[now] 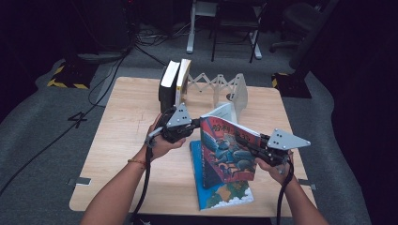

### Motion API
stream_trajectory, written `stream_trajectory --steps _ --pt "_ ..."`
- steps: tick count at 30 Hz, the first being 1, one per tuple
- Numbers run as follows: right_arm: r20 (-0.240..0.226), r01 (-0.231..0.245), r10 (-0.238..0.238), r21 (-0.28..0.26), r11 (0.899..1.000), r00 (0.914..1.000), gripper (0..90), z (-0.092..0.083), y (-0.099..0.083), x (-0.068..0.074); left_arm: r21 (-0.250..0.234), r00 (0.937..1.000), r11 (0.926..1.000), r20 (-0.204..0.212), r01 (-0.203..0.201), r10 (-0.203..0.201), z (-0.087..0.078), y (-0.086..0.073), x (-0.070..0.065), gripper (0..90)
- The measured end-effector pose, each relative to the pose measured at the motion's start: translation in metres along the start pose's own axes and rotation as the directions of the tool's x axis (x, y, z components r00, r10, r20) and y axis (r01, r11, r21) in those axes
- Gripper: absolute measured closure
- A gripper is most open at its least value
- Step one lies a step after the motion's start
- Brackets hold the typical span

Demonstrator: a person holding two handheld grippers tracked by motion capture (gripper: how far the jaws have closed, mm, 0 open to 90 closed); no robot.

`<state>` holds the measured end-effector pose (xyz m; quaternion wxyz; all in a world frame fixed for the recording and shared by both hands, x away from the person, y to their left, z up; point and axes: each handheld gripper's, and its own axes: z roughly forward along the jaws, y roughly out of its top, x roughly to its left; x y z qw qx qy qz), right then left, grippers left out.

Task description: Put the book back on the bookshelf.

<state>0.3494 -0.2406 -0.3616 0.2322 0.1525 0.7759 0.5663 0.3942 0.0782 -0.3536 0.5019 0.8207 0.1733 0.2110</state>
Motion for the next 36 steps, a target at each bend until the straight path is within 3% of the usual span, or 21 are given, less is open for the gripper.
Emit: stream_trajectory --steps 1,2,4,7,10,13,16,20,21,23,27,36 --pt "0.000 0.000 0.000 0.000 1.000 1.0000 83.9 0.000 0.000 0.000 0.000 1.0000 1.0000 0.000 0.000 0.000 0.000 0.000 0.000 80.1" --pt "0.002 0.005 -0.005 -0.008 1.000 1.0000 83.9 -0.002 -0.001 0.001 0.005 0.9999 0.9999 -0.010 0.012 -0.012 -0.001 -0.001 0.000 80.1" --pt "0.003 0.005 -0.005 -0.021 1.000 1.0000 84.0 -0.006 -0.004 0.004 0.005 0.9989 0.9990 -0.012 0.044 -0.044 -0.003 -0.005 0.000 66.9" --pt "0.003 0.003 -0.003 -0.023 1.000 1.0000 84.0 -0.006 -0.005 0.003 0.001 0.9939 0.9944 0.030 0.106 -0.106 -0.011 -0.018 -0.001 59.6" --pt "0.006 -0.004 0.004 -0.024 1.000 1.0000 84.0 -0.006 -0.008 0.002 0.006 0.9851 0.9883 0.079 0.152 -0.152 -0.018 -0.031 -0.008 51.7" --pt "0.013 -0.008 0.008 -0.028 1.000 0.9999 84.0 -0.006 -0.010 0.001 0.033 0.9766 0.9858 0.135 0.164 -0.167 -0.018 -0.043 -0.024 40.9" --pt "0.016 -0.012 0.012 -0.029 1.000 0.9998 84.0 -0.004 -0.010 0.001 0.058 0.9608 0.9794 0.191 0.193 -0.201 -0.010 -0.048 -0.037 35.7" --pt "0.016 -0.011 0.012 -0.028 1.000 0.9998 84.0 -0.003 -0.011 -0.001 0.101 0.9512 0.9743 0.217 0.201 -0.219 0.006 -0.054 -0.050 31.3" --pt "0.017 -0.009 0.010 -0.029 1.000 0.9998 84.0 -0.002 -0.011 -0.001 0.114 0.9527 0.9738 0.212 0.197 -0.217 0.011 -0.055 -0.052 31.0" --pt "0.015 -0.008 0.008 -0.028 1.000 0.9999 84.0 -0.002 -0.011 -0.001 0.131 0.9470 0.9696 0.222 0.207 -0.232 0.016 -0.057 -0.054 30.7" --pt "0.008 -0.008 0.008 -0.030 1.000 0.9999 83.9 -0.003 -0.012 -0.001 0.150 0.9452 0.9683 0.231 0.200 -0.231 0.024 -0.059 -0.060 29.7" --pt "0.005 0.000 0.000 -0.030 1.000 1.0000 83.8 -0.004 -0.013 0.000 0.155 0.9465 0.9673 0.224 0.201 -0.232 0.036 -0.062 -0.069 28.9"
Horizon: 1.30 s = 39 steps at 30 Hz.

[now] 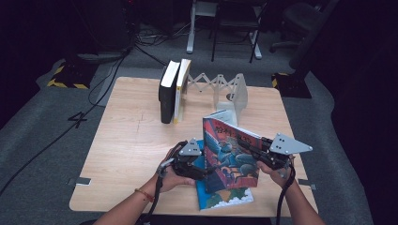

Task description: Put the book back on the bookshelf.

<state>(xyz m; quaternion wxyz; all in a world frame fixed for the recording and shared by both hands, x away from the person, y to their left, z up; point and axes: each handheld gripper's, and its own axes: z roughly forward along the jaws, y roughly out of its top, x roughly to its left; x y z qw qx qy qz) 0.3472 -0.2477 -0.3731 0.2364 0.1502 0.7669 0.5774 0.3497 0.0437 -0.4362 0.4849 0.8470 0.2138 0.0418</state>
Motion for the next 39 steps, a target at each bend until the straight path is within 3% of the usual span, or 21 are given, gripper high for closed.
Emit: stream_trajectory --steps 5,9,14,19,23,27,33,36,39 --pt "0.002 0.004 -0.004 0.002 1.000 1.0000 83.7 0.000 0.000 0.001 -0.006 1.0000 1.0000 0.008 0.000 0.000 0.007 0.001 -0.001 31.3" --pt "0.003 0.012 -0.012 0.004 1.000 0.9999 83.7 -0.001 0.000 0.001 -0.043 1.0000 0.9991 -0.002 0.005 -0.005 0.011 0.005 0.002 32.5" --pt "0.002 0.019 -0.019 0.002 1.000 0.9998 83.5 -0.001 0.002 0.003 -0.082 0.9993 0.9966 -0.035 0.010 -0.012 0.011 0.011 0.003 33.2" --pt "-0.003 0.039 -0.039 -0.004 0.999 0.9992 83.4 0.000 0.005 0.006 -0.106 0.9996 0.9943 -0.027 0.009 -0.012 0.006 0.017 0.007 37.7" --pt "-0.007 0.042 -0.043 -0.015 0.999 0.9991 83.4 -0.001 0.006 0.007 -0.107 0.9986 0.9937 -0.044 -0.035 0.030 0.001 0.022 0.003 44.3" --pt "0.000 0.057 -0.057 -0.025 0.998 0.9984 82.9 -0.004 0.009 0.008 -0.134 0.9978 0.9896 -0.047 -0.052 0.046 -0.006 0.026 -0.001 52.7" --pt "0.014 0.046 -0.045 -0.047 0.998 0.9989 82.3 -0.008 0.012 0.003 -0.150 0.9913 0.9828 -0.092 -0.108 0.095 -0.012 0.034 -0.008 60.8" --pt "0.012 0.056 -0.055 -0.057 0.997 0.9984 81.7 -0.011 0.014 0.004 -0.166 0.9863 0.9758 -0.107 -0.142 0.126 -0.019 0.035 -0.009 65.0" --pt "0.014 0.057 -0.056 -0.080 0.995 0.9983 81.1 -0.014 0.015 0.003 -0.170 0.9758 0.9676 -0.146 -0.187 0.163 -0.026 0.035 -0.012 69.2"
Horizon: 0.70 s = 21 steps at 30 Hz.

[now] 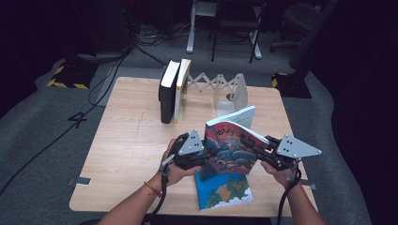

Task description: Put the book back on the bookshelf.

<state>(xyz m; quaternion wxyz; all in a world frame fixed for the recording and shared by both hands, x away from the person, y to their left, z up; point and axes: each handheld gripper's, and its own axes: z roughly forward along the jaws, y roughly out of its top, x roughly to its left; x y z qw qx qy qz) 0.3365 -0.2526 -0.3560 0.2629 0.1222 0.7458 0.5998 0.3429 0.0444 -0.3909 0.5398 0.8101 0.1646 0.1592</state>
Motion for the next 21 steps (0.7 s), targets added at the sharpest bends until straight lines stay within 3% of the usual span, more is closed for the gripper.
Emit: stream_trajectory --steps 3,8,12,14,21 --pt "0.008 0.017 -0.017 -0.012 1.000 0.9998 80.0 -0.001 0.003 0.003 0.003 0.9997 0.9997 0.000 -0.022 0.022 -0.005 -0.002 -0.001 71.2" --pt "0.031 0.034 -0.033 -0.036 0.999 0.9990 75.5 -0.008 0.007 0.007 -0.006 0.9997 0.9998 0.018 -0.018 0.018 -0.010 -0.008 -0.002 71.8" --pt "0.045 0.008 -0.005 -0.056 0.998 0.9990 71.4 -0.015 0.005 0.005 -0.009 0.9992 0.9996 0.030 -0.027 0.027 -0.011 -0.009 -0.004 72.1" --pt "0.074 -0.027 0.032 -0.059 0.998 0.9967 66.9 -0.024 -0.001 0.000 -0.018 0.9987 0.9995 0.043 -0.025 0.026 -0.012 -0.010 -0.005 72.6" --pt "0.109 -0.104 0.103 0.009 0.994 0.9887 59.4 -0.031 -0.029 -0.006 -0.040 0.9983 0.9991 0.056 -0.013 0.016 -0.012 -0.013 -0.008 73.2"
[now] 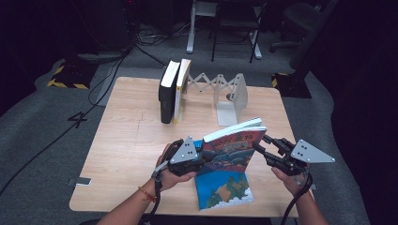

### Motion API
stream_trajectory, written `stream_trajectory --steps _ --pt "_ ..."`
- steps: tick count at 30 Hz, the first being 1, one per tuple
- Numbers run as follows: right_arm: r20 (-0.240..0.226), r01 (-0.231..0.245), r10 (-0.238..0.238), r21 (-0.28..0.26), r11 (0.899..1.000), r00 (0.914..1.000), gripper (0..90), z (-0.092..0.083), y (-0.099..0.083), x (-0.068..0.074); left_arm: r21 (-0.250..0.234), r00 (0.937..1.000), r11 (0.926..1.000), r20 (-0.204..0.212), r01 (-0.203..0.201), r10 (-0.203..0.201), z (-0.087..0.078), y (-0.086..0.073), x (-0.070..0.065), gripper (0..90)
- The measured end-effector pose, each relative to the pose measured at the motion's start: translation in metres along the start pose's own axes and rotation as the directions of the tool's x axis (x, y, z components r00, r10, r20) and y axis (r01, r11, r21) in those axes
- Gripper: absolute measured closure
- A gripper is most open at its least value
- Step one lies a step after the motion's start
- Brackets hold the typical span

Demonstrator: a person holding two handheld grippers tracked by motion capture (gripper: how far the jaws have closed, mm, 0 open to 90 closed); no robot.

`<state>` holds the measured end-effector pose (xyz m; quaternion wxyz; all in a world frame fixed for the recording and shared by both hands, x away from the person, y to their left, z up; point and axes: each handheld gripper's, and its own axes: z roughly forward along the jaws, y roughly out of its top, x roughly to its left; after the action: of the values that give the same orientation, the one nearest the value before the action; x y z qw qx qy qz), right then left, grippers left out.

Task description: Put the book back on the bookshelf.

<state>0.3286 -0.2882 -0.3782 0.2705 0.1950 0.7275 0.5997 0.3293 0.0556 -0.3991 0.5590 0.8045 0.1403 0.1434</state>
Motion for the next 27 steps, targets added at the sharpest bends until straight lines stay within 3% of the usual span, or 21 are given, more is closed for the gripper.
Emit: stream_trajectory --steps 7,11,17,27 --pt "-0.026 -0.025 0.028 0.115 0.993 0.9992 49.0 0.016 -0.034 0.001 -0.008 0.9998 0.9998 0.011 -0.017 0.017 0.000 -0.001 -0.005 73.4" --pt "-0.056 -0.037 0.046 0.148 0.988 0.9974 45.4 0.026 -0.040 0.004 -0.025 0.9999 0.9997 0.016 -0.006 0.006 0.001 -0.002 -0.004 72.7" --pt "-0.055 -0.052 0.060 0.145 0.988 0.9967 46.5 0.028 -0.042 0.003 -0.060 0.9999 0.9982 0.014 0.009 -0.008 0.003 0.001 -0.004 70.6" --pt "-0.045 -0.041 0.048 0.149 0.988 0.9978 48.6 0.027 -0.042 0.005 -0.074 0.9999 0.9972 0.003 -0.010 0.011 0.006 0.016 -0.003 68.0"
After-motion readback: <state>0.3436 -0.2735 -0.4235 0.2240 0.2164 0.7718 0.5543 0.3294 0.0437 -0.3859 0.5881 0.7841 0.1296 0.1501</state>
